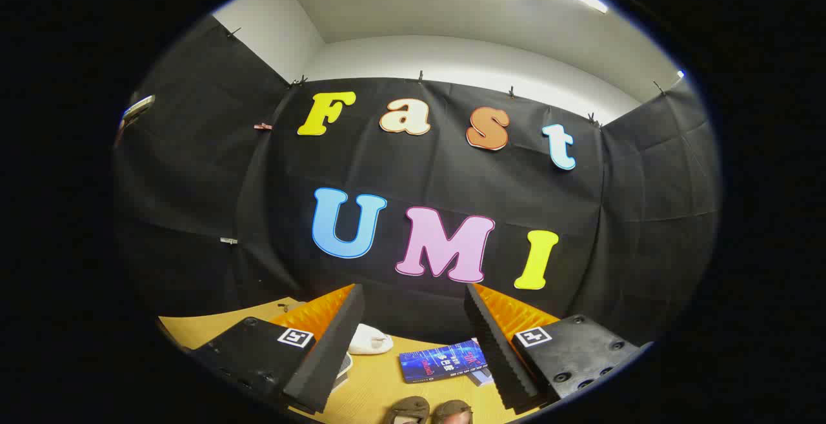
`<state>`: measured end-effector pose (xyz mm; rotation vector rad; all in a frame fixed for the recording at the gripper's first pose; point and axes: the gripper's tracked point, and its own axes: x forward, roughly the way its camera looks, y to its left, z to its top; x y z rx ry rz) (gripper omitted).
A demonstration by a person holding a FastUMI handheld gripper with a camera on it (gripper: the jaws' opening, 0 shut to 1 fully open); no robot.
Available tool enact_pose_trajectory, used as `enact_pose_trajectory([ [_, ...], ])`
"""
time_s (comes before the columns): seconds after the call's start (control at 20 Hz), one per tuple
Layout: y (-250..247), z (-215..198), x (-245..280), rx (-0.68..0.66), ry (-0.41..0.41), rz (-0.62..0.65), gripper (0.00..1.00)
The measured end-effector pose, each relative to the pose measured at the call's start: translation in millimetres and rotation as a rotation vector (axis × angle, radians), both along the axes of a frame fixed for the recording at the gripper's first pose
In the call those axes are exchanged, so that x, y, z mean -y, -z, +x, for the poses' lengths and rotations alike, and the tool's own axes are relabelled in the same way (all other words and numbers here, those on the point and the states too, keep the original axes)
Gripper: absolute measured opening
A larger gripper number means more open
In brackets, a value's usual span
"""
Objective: Open the storage box then place both shoes into the box .Put the left shoe in first, then the right shoe, with the right side of both shoes facing outward in a uniform manner.
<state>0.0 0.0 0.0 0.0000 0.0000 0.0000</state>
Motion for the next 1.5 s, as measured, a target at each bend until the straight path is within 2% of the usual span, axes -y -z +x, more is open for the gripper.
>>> enact_pose_trajectory([
  [0.5, 10, -3, 4, -0.028, -0.002, 0.025, 0.97],
  [0.8, 22, -2, -5, -0.043, -0.04, 0.075, 0.97],
  [0.95, 36, 0, -26, -0.092, -0.14, 0.18, 0.97],
  [1.1, 71, 1, -53, -0.199, -0.258, 0.283, 0.97],
  [1.35, 158, -7, -108, -0.439, -0.455, 0.58, 0.98],
  [1.5, 223, -11, -125, -0.613, -0.507, 0.738, 0.98],
])
